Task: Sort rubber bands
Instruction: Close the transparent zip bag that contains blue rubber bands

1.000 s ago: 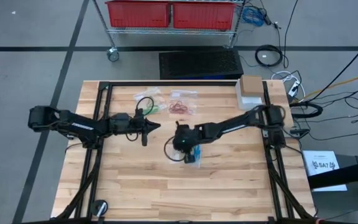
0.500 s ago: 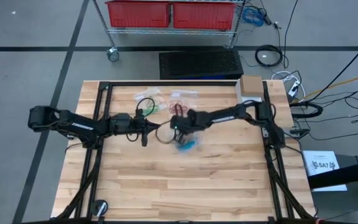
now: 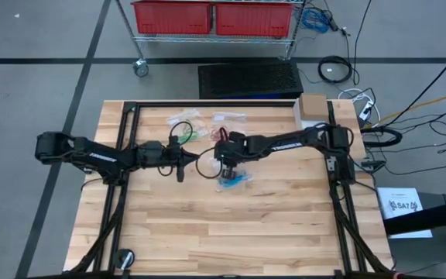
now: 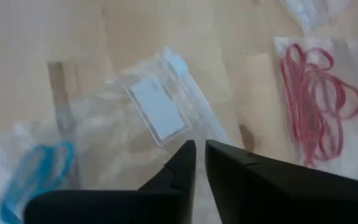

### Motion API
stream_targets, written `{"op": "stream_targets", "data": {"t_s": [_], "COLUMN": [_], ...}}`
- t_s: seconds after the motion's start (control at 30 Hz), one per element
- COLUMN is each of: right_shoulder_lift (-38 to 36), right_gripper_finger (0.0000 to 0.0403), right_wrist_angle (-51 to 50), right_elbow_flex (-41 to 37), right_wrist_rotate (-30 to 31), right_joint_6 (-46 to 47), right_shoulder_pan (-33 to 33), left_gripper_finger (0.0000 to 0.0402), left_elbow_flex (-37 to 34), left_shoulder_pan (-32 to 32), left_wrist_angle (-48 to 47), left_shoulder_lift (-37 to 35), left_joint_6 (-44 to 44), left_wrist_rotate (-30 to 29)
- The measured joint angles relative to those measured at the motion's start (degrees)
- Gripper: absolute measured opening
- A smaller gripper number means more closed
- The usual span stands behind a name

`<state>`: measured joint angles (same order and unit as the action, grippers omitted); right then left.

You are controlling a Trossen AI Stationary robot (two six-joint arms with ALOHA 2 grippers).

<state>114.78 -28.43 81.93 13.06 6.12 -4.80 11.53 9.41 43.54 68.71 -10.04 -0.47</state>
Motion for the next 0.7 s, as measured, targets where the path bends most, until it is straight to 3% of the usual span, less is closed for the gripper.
{"op": "stream_targets", "data": {"t_s": [0.2, 0.47, 0.7], "right_shoulder_lift": [2.0, 4.3, 4.8], "right_gripper_finger": [0.0076, 0.0154, 0.0166], "right_wrist_angle": [1.1, 3.5, 4.4], "right_elbow_flex": [0.0, -0.1, -0.1], "right_wrist_rotate": [-4.6, -10.8, -20.8], "right_joint_6": [-10.2, -11.3, -11.5], "right_shoulder_pan": [-2.2, -6.4, -8.0], "left_gripper_finger": [0.0006, 0.0006, 0.0006], "left_elbow_flex": [0.0, 0.0, 0.0], "left_shoulder_pan": [0.0, 0.0, 0.0], "left_wrist_angle": [-0.2, -0.4, -0.6], "left_shoulder_lift": [0.0, 0.0, 0.0], "left_joint_6": [-0.1, -0.1, -0.1], "left_wrist_rotate": [0.7, 2.0, 2.3]}}
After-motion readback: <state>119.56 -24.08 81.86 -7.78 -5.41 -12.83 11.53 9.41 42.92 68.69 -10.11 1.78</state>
